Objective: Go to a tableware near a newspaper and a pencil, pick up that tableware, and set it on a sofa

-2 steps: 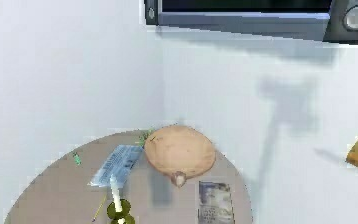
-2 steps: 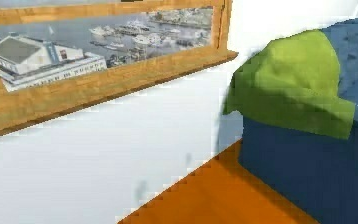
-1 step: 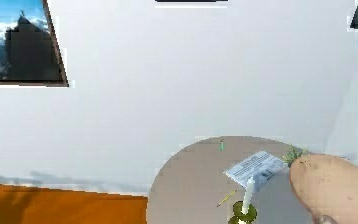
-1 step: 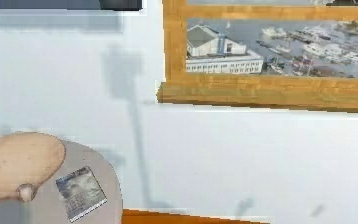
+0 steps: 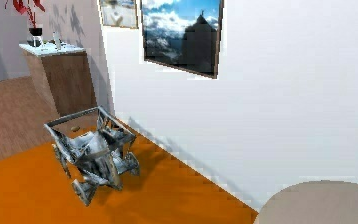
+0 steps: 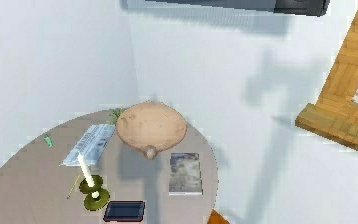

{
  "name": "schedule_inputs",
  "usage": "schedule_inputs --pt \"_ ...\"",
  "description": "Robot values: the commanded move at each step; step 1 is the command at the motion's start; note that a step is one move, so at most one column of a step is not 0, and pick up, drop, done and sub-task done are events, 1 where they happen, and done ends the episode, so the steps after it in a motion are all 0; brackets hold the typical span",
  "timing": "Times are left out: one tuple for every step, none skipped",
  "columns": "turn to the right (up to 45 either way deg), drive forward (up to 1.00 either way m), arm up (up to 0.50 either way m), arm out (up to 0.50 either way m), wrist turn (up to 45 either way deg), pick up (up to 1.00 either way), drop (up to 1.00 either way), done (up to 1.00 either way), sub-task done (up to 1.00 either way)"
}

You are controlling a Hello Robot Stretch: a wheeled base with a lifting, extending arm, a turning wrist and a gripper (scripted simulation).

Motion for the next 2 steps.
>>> schedule_inputs --pt "0.0 0.0 0.5 0.0 0.0 0.0 0.0 0.0 0.0" --pt "0.0 0.0 0.38 0.0 0.0 0.0 0.0 0.0 0.0"
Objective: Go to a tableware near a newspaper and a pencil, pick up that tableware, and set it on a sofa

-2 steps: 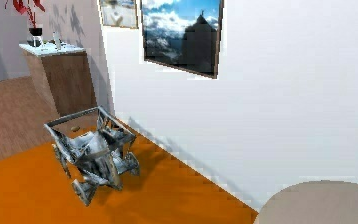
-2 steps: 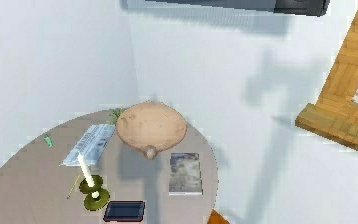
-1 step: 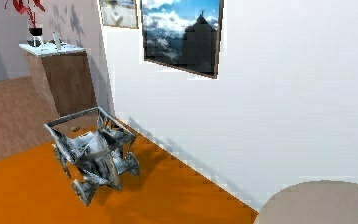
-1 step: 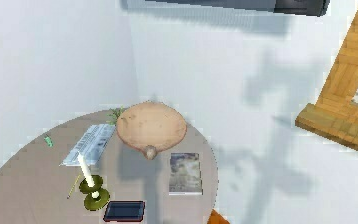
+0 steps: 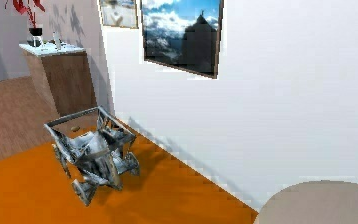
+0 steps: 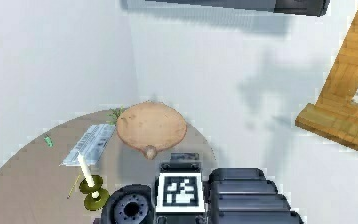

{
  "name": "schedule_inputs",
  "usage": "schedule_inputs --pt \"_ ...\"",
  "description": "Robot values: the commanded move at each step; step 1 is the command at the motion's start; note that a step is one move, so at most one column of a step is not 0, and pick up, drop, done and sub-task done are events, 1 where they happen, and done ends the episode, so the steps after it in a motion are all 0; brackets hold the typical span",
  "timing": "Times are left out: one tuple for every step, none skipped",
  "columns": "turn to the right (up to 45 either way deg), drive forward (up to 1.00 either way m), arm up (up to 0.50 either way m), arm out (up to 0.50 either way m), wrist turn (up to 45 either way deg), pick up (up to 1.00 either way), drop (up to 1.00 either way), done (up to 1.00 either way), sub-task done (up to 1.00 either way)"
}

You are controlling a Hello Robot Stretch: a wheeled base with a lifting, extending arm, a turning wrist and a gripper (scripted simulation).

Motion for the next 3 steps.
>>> schedule_inputs --pt "0.0 0.0 0.0 0.32 0.0 0.0 0.0 0.0 0.0" --pt "0.0 0.0 0.0 0.0 45.0 0.0 0.0 0.0 0.0" --pt "0.0 0.0 0.0 0.0 45.0 0.0 0.0 0.0 0.0"
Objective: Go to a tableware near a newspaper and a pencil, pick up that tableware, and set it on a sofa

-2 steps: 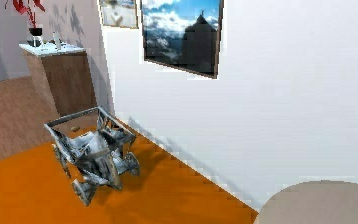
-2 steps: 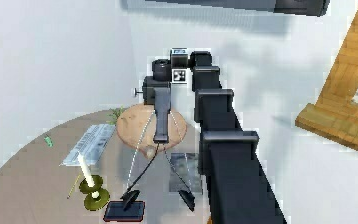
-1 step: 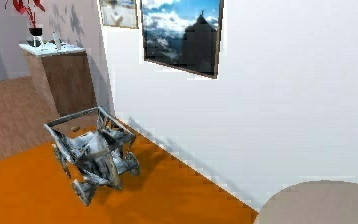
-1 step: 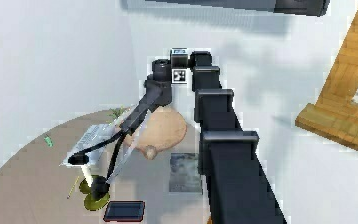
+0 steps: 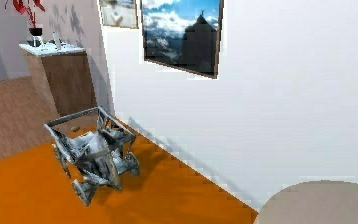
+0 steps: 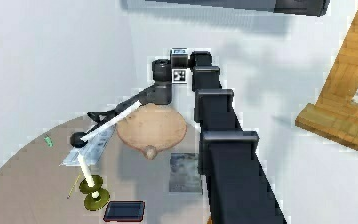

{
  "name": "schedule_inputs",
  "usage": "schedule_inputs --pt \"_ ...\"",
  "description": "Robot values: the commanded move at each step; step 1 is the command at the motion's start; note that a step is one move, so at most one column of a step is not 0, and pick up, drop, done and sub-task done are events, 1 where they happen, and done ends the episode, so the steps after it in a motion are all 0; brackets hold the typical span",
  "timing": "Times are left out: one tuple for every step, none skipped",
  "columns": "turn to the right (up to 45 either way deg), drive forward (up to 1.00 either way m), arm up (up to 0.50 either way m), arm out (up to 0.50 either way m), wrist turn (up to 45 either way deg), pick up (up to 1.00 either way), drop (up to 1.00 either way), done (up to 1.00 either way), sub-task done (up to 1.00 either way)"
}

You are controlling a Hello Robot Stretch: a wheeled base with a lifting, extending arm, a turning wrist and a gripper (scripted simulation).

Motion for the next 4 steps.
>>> schedule_inputs --pt "0.0 0.0 0.0 0.0 45.0 0.0 0.0 0.0 0.0" --pt "0.0 0.0 0.0 0.0 18.0 0.0 0.0 0.0 0.0" --pt "0.0 0.0 -0.28 0.0 0.0 0.0 0.0 0.0 0.0" --pt "0.0 0.0 0.0 0.0 0.0 1.0 0.0 0.0 0.0"
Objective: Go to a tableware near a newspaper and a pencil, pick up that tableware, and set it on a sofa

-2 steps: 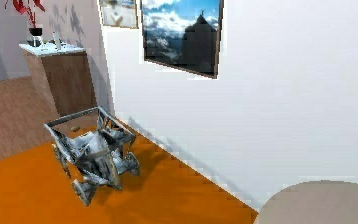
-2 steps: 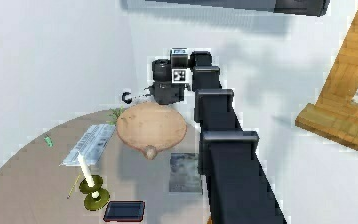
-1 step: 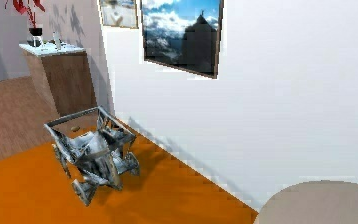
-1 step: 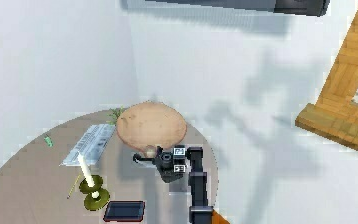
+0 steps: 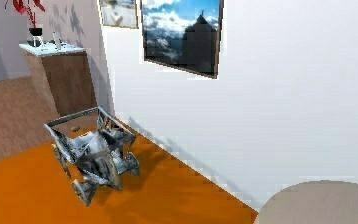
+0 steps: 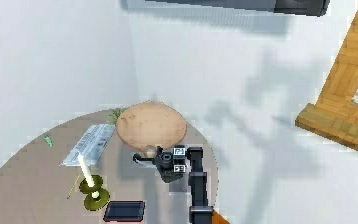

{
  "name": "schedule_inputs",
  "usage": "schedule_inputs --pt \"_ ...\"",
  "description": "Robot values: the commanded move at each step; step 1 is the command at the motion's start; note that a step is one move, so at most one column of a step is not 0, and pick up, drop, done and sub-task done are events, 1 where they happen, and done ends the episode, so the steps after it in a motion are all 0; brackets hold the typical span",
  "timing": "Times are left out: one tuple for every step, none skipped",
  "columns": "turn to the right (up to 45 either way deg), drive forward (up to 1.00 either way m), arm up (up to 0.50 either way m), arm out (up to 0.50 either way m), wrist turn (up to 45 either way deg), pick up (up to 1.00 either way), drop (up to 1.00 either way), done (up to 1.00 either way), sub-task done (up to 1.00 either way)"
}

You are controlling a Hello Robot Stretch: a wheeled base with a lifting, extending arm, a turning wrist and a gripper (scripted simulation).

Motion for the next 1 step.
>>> schedule_inputs --pt "0.0 0.0 0.1 0.0 0.0 0.0 0.0 0.0 0.0"
